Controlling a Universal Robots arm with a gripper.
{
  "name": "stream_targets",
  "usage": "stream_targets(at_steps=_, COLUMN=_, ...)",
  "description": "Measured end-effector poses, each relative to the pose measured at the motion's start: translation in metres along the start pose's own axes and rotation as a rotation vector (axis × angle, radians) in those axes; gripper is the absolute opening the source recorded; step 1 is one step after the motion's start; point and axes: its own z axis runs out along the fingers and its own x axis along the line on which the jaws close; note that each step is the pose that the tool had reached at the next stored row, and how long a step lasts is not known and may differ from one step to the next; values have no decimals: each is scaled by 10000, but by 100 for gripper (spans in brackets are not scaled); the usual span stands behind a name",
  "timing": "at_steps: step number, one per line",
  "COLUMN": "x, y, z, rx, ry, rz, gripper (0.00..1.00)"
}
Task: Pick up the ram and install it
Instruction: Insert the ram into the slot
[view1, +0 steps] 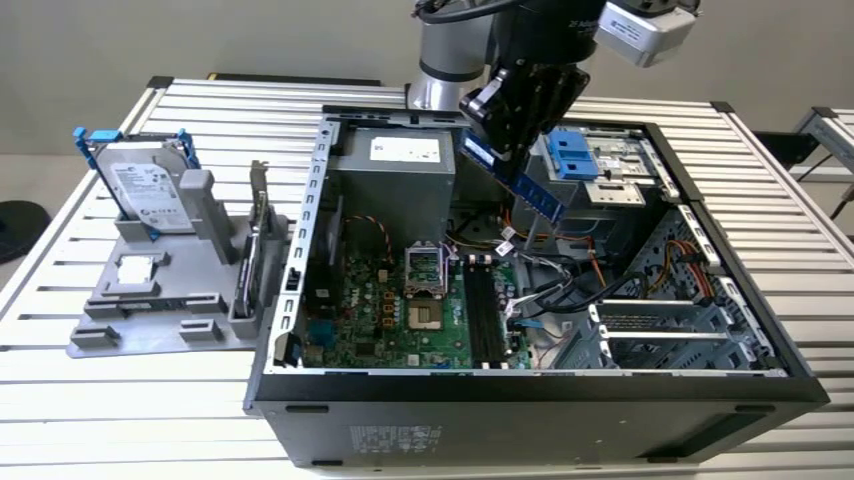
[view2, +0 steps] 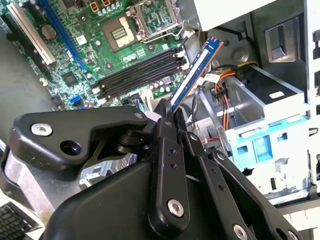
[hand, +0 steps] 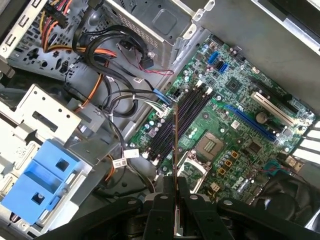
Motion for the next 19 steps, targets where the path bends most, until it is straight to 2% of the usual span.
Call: stream_targets(at_steps=19, x=0, y=0, z=0, rx=53, ry=-35, rz=1505, gripper=0)
